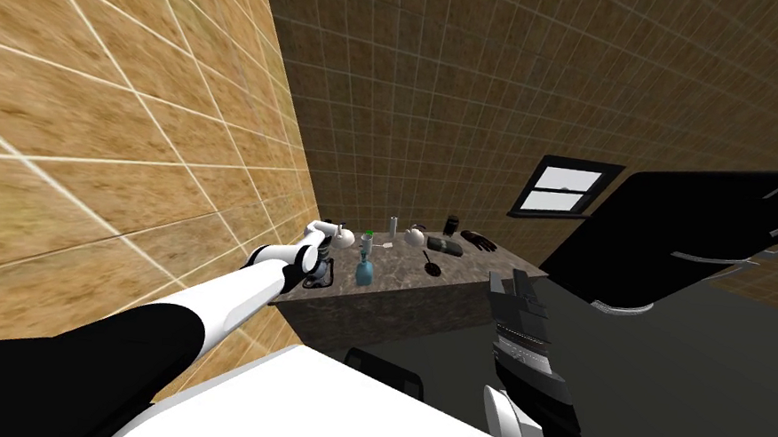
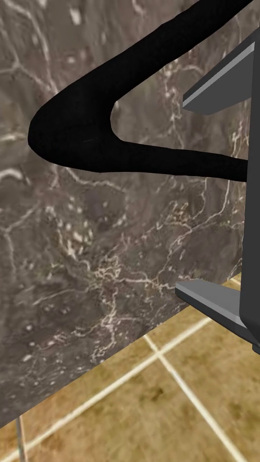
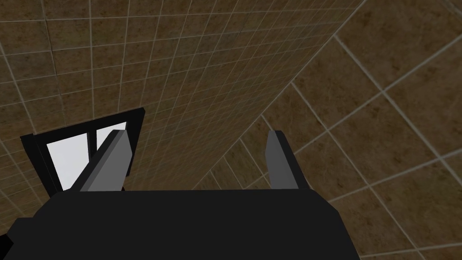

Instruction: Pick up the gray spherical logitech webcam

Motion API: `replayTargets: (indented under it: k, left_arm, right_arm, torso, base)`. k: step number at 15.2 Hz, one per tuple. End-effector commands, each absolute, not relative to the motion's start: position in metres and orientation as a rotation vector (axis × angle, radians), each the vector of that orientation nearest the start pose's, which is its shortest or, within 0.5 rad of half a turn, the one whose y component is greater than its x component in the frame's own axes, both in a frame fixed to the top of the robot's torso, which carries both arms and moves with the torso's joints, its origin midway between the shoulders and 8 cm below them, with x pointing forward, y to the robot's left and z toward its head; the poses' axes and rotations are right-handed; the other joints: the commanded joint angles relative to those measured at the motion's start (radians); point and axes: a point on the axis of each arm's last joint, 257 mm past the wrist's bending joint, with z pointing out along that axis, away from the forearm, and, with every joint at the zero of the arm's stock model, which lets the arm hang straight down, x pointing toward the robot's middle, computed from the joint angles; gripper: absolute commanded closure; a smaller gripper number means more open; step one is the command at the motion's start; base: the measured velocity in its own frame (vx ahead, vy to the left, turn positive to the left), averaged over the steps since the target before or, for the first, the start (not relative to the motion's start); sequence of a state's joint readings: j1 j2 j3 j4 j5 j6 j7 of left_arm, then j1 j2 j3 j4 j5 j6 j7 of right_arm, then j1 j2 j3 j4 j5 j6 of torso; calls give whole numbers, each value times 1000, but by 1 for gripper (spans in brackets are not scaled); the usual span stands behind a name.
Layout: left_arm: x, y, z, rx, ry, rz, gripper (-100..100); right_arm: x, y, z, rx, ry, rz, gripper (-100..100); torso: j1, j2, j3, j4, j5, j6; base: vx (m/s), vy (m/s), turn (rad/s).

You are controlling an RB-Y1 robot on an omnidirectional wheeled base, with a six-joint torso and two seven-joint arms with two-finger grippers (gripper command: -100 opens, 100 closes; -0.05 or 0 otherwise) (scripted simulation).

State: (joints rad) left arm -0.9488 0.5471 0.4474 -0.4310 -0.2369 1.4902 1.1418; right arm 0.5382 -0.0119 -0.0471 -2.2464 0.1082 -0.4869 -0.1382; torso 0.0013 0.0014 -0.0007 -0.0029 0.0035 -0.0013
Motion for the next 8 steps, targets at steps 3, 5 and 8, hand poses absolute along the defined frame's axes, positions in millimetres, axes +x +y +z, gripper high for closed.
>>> replayTargets:
  k: [3, 5, 8]
  left_arm:
    - [422, 491, -317, -2892, 9, 257, -100]
    - [422, 491, -317, -2892, 9, 257, -100]
    - [421, 490, -316, -2896, 5, 264, -100]
  right_arm:
    - [349, -289, -6, 700, 705, 1282, 0]
    - [349, -289, -6, 700, 705, 1282, 0]
    - [349, -289, -6, 700, 705, 1282, 0]
  torso:
    - [-1, 1, 0, -1, 1, 0]
    - [-2, 1, 0, -1, 1, 0]
    - [-4, 2, 0, -2, 1, 0]
  base:
    - [16, 31, -23]
    - [11, 11, -10]
    - [4, 0, -9]
